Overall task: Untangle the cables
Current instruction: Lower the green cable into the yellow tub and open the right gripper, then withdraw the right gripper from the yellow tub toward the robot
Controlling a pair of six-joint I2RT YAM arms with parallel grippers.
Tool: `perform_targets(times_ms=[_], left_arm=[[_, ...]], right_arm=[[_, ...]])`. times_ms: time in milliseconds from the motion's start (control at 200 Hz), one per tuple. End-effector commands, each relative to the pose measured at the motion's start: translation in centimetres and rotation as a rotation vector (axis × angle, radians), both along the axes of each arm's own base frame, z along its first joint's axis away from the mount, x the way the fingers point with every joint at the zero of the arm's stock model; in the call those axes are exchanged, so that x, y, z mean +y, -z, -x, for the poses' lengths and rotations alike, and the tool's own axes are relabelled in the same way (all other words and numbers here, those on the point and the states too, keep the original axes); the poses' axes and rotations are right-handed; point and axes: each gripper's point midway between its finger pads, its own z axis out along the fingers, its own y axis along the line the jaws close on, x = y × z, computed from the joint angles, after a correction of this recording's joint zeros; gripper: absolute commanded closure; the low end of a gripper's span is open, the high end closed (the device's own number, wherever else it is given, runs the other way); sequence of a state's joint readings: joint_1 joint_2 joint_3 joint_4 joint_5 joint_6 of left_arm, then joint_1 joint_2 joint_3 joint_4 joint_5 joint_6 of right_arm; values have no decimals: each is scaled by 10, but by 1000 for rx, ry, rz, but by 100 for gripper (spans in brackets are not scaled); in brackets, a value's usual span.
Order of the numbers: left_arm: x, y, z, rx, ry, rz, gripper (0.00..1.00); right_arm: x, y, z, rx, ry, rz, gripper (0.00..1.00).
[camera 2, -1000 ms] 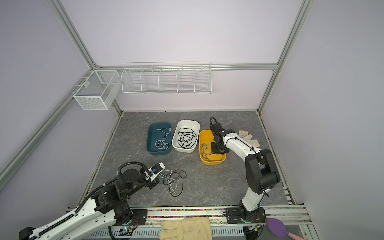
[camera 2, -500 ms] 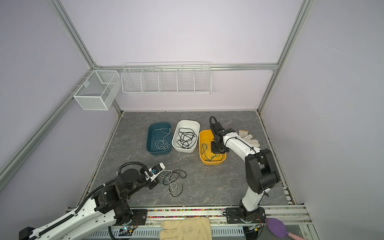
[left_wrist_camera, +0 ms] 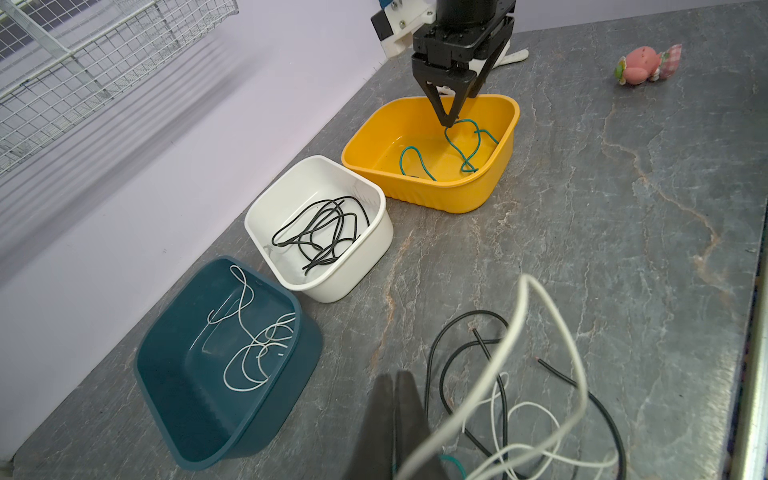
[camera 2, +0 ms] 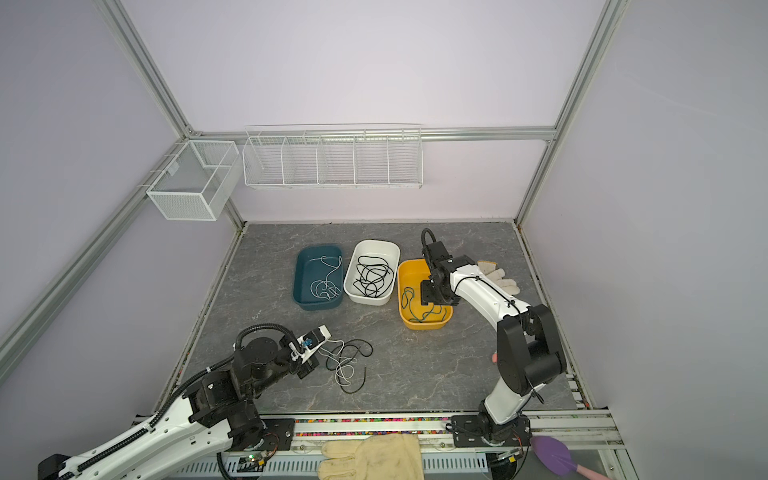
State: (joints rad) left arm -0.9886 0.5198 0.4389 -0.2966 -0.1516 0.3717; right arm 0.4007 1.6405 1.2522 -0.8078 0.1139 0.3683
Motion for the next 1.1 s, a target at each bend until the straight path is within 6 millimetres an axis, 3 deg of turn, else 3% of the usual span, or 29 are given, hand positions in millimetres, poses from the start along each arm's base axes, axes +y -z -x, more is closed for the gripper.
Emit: perform_targets(times_ms=[0,120,155,200,475,605,810,935,1094], left_arm=[[-1,3,3,-7,21,-10,100],[0,3,3,-8,18,-10,100],[0,3,3,-9,16,-11,100],[0,3,2,-11,15,-10,100],[4,-3,-3,-26,-24,10,100],[7,-16,-4,-44,-48,56,100],[13,-43,0,-74,-54,165,100],[17,-60,5,-107,-40,219,100],[29,-93,12,-158,-46,302,100]], right_arm=[[2,-28,4,-44,-8,-32,24],[4,-45,12,-80,-26,-48,10],[5,-50,15,-89,-31,-54,0],[5,-55,21,-100,-39,-61,11],[2,-91,68,-193,-96,-62,12],[-10,-91,105,-178,-90,-68,12],[-24,-68,152,-156,-85,-120,12],[-9,-83,166,-249,-134,-193,12],[-11,-85,177,-270,-144,-201,12]])
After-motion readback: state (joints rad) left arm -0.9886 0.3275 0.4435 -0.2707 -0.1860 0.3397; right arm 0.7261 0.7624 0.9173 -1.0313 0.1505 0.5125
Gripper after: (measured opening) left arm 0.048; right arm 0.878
